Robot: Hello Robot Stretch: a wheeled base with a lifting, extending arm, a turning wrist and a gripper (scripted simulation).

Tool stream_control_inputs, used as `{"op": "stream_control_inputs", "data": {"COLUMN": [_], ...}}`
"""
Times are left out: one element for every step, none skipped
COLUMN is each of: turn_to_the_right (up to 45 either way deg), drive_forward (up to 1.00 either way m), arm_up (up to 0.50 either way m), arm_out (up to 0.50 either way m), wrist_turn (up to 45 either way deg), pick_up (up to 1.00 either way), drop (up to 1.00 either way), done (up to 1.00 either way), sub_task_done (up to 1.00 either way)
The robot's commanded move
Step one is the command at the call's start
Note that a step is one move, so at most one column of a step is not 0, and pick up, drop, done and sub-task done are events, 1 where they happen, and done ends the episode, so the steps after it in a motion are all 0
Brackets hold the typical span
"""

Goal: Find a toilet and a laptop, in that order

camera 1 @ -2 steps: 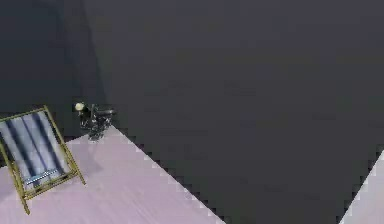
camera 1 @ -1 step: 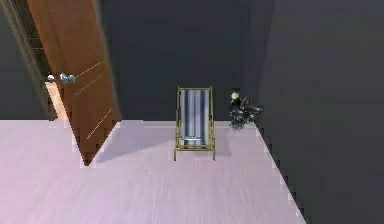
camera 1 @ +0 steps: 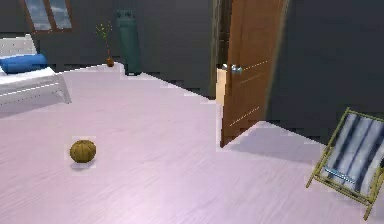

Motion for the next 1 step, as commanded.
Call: {"op": "stream_control_inputs", "data": {"turn_to_the_right": [0.0], "drive_forward": [1.00], "arm_up": [0.00], "arm_out": [0.00], "wrist_turn": [0.0], "pick_up": [0.00], "drop": [0.00], "done": [0.00], "sub_task_done": [0.00]}}
